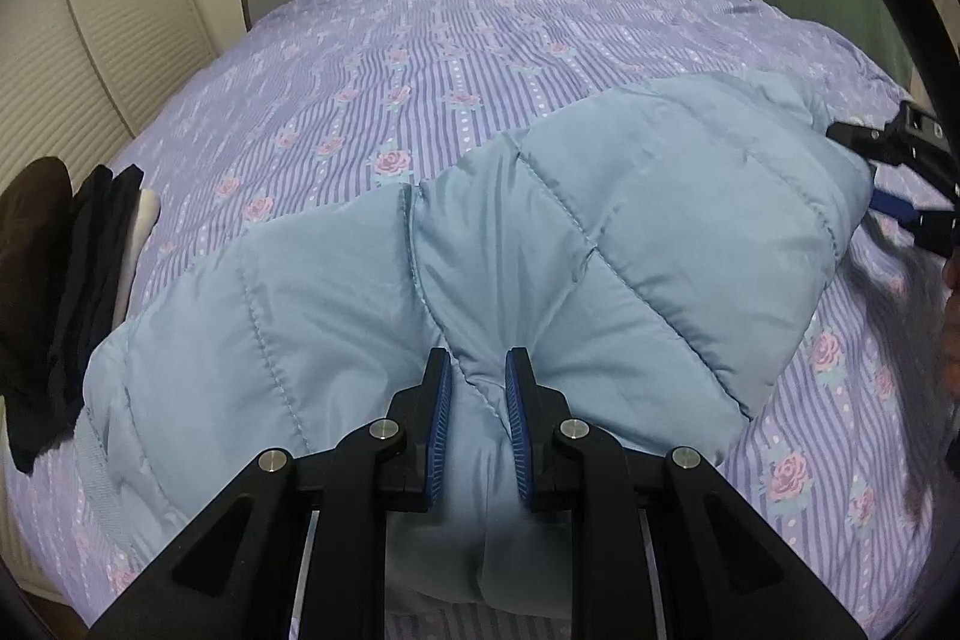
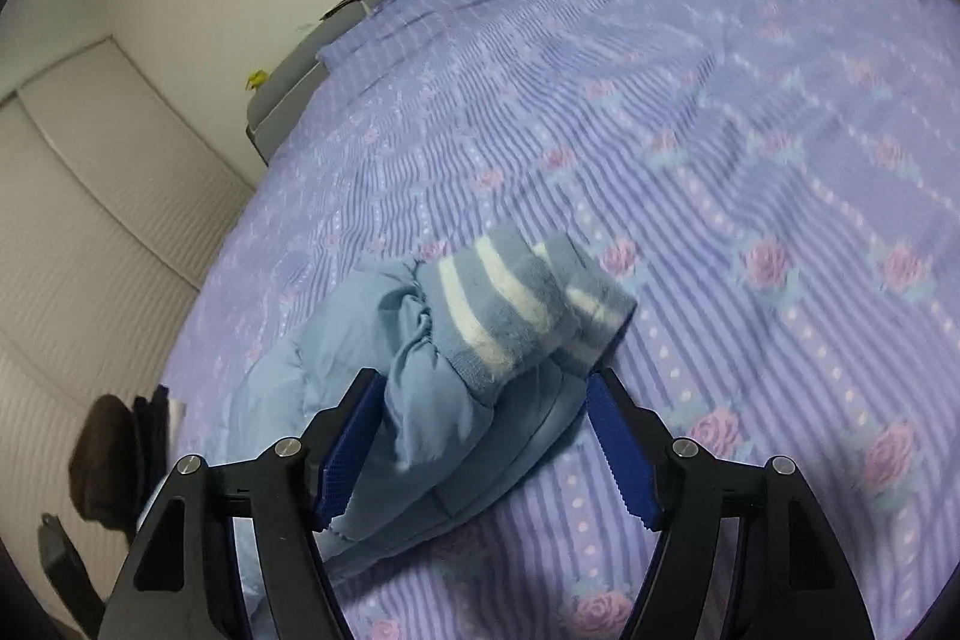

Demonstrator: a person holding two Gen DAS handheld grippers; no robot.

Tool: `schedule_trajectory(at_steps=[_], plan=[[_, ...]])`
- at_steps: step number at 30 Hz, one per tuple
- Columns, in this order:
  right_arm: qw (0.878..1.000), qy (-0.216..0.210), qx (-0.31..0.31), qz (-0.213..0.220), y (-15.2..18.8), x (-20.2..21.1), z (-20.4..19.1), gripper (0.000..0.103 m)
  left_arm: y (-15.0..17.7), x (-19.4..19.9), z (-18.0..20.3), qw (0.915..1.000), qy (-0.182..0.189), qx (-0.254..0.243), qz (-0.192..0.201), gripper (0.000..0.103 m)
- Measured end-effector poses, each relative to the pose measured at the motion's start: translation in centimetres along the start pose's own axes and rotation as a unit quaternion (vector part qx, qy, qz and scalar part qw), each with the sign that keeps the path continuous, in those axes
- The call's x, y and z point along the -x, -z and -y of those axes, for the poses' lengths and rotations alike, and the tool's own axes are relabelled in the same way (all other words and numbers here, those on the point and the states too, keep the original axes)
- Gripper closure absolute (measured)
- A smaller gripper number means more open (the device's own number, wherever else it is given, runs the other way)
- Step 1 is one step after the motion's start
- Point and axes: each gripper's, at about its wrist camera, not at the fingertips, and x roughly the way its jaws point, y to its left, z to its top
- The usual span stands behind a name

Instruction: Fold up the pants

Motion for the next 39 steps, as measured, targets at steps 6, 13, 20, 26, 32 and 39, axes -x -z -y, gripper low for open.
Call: schedule_trajectory(at_steps=[6, 13, 20, 26, 32, 39], plan=[[1.0, -0.023, 0.002, -0.022, 0.9, -1.8, 1.1, 0.018, 0.0, 0.1, -0.2, 0.9999, 0.006, 0.008, 0.003, 0.082], [0.997, -0.066, -0.016, -0.024, -0.3, -3.7, 1.4, 0.018, 0.1, 0.1, 0.0, 0.9999, 0.001, 0.009, 0.008, 0.082], [0.998, -0.053, -0.014, -0.026, -0.7, -3.7, 1.3, 0.054, -1.0, 1.7, -0.1, 0.9992, 0.013, 0.029, 0.023, 0.083], [0.999, -0.002, 0.026, 0.019, -0.4, -0.4, -0.6, 0.064, -2.9, 3.2, 1.5, 0.9963, 0.062, 0.037, 0.047, 0.083], [0.986, 0.048, 0.127, 0.099, -0.2, 5.7, -4.7, 0.065, -3.4, 0.9, 2.6, 0.9928, 0.106, 0.055, 0.007, 0.086], [0.959, 0.068, 0.237, 0.141, 0.7, 9.6, -10.6, 0.065, -3.2, -0.3, 2.3, 0.9906, 0.12, 0.064, -0.018, 0.085]])
